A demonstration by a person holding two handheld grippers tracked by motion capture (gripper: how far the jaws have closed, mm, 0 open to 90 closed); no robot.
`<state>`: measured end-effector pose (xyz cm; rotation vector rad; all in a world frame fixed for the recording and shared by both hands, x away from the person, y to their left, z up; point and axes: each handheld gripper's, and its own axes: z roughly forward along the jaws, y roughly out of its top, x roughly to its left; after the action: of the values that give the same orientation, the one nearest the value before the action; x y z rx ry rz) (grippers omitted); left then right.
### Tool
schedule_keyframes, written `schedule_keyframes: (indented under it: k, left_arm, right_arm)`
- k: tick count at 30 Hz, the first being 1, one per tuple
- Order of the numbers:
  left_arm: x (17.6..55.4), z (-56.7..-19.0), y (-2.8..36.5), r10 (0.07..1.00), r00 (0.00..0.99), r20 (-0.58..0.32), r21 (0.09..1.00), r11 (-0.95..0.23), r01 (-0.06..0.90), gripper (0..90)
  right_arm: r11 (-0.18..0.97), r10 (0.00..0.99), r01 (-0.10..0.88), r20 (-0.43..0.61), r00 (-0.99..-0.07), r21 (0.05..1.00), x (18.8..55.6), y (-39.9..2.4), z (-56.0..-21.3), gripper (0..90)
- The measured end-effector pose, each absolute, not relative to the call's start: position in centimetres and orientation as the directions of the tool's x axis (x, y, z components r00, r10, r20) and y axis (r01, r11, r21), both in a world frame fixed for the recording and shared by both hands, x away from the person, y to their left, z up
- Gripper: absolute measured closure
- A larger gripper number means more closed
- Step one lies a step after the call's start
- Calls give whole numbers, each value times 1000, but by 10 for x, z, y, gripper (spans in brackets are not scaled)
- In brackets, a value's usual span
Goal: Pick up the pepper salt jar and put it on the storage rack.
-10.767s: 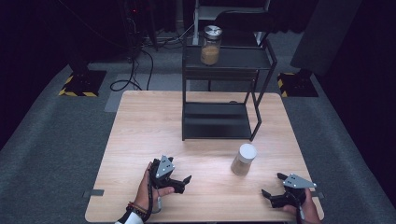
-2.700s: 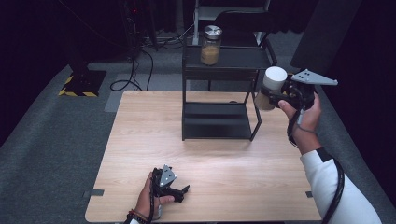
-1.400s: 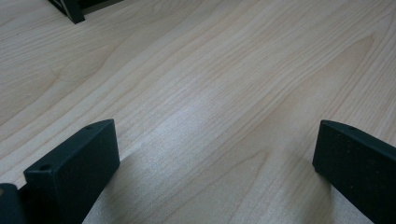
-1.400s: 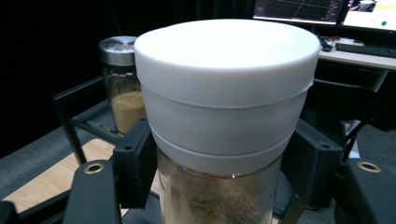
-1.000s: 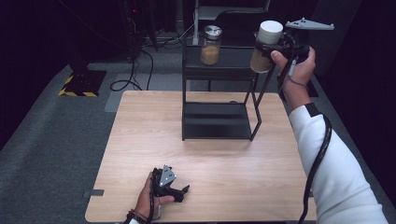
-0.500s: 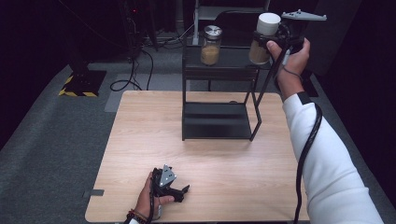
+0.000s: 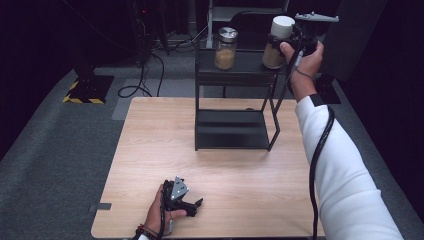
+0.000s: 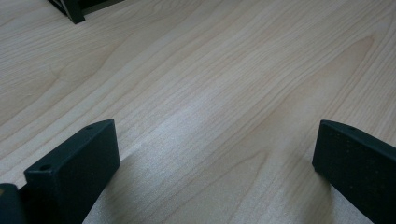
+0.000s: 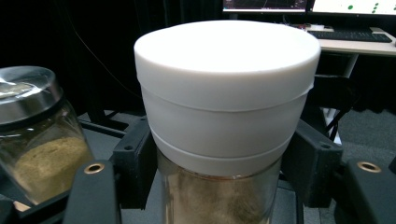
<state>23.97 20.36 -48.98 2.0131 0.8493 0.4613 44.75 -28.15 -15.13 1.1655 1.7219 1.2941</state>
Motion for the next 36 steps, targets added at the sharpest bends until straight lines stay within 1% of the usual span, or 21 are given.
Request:
schedule_keyframes:
  k: [10,17,19,21,23,25,30,34,36]
  left_arm:
    - [240,-490,204,716,698,0,838,-382,391,5]
    - [240,-490,203,717,697,1,838,-382,391,4]
    - [240,-490,203,718,696,2,838,-381,391,4]
    - [239,-490,203,718,696,2,837,-381,392,4]
    - [239,-490,203,719,695,1,837,-381,392,4]
    - [239,-490,203,719,695,1,837,-381,392,4]
    - [239,-490,203,720,694,1,837,-380,393,4]
    - [239,-490,203,720,694,1,837,-380,394,4]
    - [239,-490,203,721,693,1,837,-379,393,4]
  right_arm:
    - [103,929,260,0,-369,960,455,-283,-158,343]
    - [123,921,249,-17,-389,961,455,-284,-160,327]
    - [119,925,233,-22,-380,965,452,-284,-161,233]
    - [140,919,241,-36,-393,960,453,-285,-158,193]
    - [156,919,220,-60,-389,963,450,-285,-158,160]
    - [156,917,198,-68,-392,968,447,-287,-158,108]
    - [157,913,131,-93,-398,979,431,-295,-163,62]
    - [144,911,96,-94,-402,985,416,-306,-169,37]
    - [160,907,90,-110,-406,983,410,-310,-169,25]
